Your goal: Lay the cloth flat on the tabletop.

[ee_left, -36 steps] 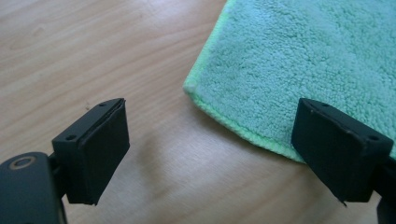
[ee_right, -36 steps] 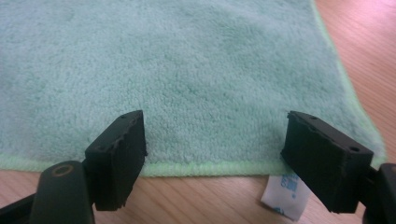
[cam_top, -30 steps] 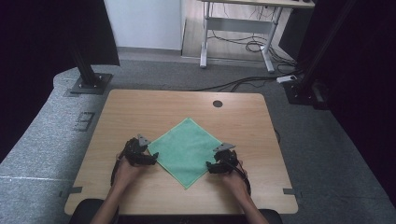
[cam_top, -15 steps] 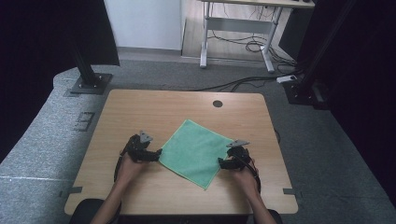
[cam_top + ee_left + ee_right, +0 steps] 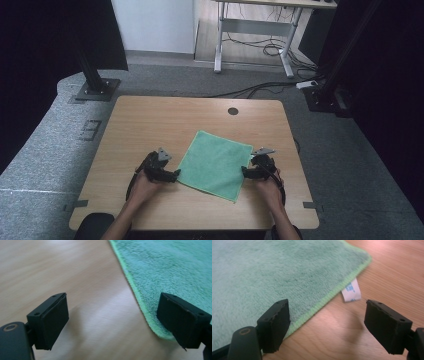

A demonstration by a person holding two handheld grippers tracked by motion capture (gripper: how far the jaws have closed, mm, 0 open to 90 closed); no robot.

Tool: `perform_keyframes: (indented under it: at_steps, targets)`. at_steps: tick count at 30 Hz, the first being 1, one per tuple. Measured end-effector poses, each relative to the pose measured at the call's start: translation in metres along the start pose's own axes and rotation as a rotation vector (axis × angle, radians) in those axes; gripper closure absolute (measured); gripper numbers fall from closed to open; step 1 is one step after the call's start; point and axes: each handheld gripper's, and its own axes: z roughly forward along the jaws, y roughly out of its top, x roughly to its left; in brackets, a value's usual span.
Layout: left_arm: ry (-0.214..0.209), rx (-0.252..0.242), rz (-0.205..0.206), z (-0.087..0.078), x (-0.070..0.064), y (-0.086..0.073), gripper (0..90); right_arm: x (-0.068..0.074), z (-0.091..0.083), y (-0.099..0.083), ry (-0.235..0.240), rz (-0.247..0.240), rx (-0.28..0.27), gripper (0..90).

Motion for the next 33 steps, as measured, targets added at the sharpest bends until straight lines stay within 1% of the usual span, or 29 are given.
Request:
perform_keyframes:
  at_steps: [1, 2, 3, 5, 8, 11, 13, 17, 19, 20, 22, 24, 25, 27, 29, 32, 33]
  targets:
    - [-0.018, 0.004, 0.012, 0.000, -0.003, 0.001, 10.5, -0.002, 0.000, 0.000, -0.005, 0.007, -0.001, 20.4]
    - [-0.024, 0.007, 0.027, 0.000, -0.004, 0.002, 10.4, -0.006, 0.000, -0.002, -0.006, 0.023, -0.002, 20.5]
    - [-0.023, 0.006, 0.035, 0.001, -0.005, 0.003, 10.4, -0.006, 0.000, -0.002, -0.006, 0.023, -0.002, 20.5]
    - [-0.026, -0.006, 0.032, 0.003, -0.005, 0.008, 10.0, -0.009, 0.000, -0.002, -0.001, 0.025, -0.002, 20.7]
    - [-0.013, -0.024, 0.020, 0.009, 0.001, 0.018, 10.0, -0.009, -0.002, -0.003, 0.008, 0.016, -0.004, 21.0]
    - [-0.002, -0.029, -0.001, 0.018, 0.007, 0.027, 10.0, -0.006, -0.008, -0.003, 0.026, 0.031, -0.023, 20.6]
    - [0.008, -0.036, -0.008, 0.026, 0.010, 0.035, 10.0, -0.002, -0.013, -0.004, 0.038, 0.028, -0.033, 20.5]
    - [0.031, -0.037, -0.003, 0.041, 0.013, 0.051, 10.0, 0.005, -0.017, -0.007, 0.058, 0.014, -0.032, 20.5]
    - [0.033, -0.039, -0.004, 0.047, 0.012, 0.057, 10.0, 0.007, -0.016, -0.007, 0.063, 0.011, -0.026, 20.6]
    - [0.032, -0.033, 0.000, 0.051, 0.010, 0.059, 10.0, 0.007, -0.015, -0.007, 0.063, 0.006, -0.022, 20.8]
    - [0.038, -0.027, 0.008, 0.056, 0.006, 0.061, 9.8, 0.008, -0.013, -0.007, 0.060, -0.002, -0.004, 21.5]
    - [0.047, -0.027, -0.004, 0.056, 0.004, 0.060, 9.8, 0.007, -0.013, -0.008, 0.049, -0.008, 0.012, 22.5]
    - [0.054, -0.025, -0.004, 0.055, 0.003, 0.060, 9.8, 0.006, -0.012, -0.009, 0.042, -0.005, 0.022, 22.9]
    - [0.078, -0.002, 0.019, 0.051, 0.002, 0.059, 9.8, 0.004, -0.011, -0.010, 0.047, 0.003, 0.026, 23.1]
    - [0.091, 0.009, 0.028, 0.047, 0.002, 0.057, 9.8, 0.004, -0.011, -0.010, 0.048, 0.009, 0.027, 23.2]
    - [0.083, 0.013, 0.016, 0.041, 0.004, 0.050, 9.7, 0.005, -0.009, -0.008, 0.044, 0.002, 0.021, 23.4]
    - [0.077, 0.008, -0.001, 0.038, 0.005, 0.046, 9.7, 0.006, -0.008, -0.007, 0.045, 0.002, 0.021, 23.4]
